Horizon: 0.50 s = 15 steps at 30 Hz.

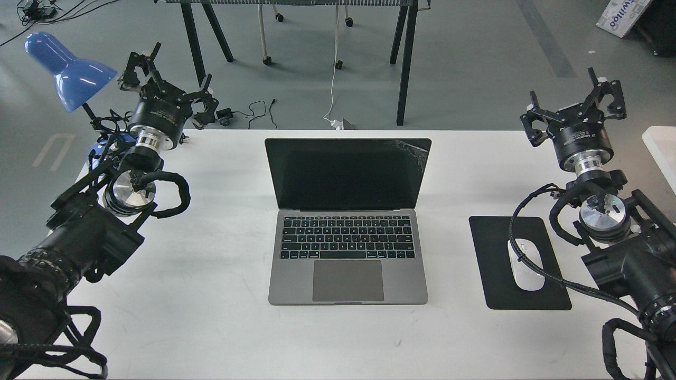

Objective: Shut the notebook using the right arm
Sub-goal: 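Move the right gripper forward toward the top of the laptop screen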

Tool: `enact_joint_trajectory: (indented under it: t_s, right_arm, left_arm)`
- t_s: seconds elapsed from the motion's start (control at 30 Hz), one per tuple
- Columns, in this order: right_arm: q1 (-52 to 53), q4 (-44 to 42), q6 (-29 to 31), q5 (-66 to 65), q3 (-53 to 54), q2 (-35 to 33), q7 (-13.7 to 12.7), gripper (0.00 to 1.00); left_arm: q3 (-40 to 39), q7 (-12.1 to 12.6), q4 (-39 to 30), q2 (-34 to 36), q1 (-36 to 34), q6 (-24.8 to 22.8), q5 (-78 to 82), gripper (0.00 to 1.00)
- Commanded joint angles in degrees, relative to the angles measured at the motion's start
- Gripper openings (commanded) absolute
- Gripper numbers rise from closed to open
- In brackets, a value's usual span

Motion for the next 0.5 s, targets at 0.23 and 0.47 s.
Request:
enact_joint_trajectory:
  t_s: [0.23, 0.47]
  right_arm:
    - [3.3, -1.5, -0.1, -0.3, -7.5, 0.4, 0.7, 1.0]
    - [9.8, -10.1, 0.1, -0.2, -13.3, 7.1, 0.7, 1.0]
  left_arm:
    - [-0.3, 0.0, 0.1, 0.0, 0.0, 0.0, 0.0, 1.0]
    - [-0.4, 0.0, 0.1, 0.0, 0.0, 0.0, 0.0, 1.0]
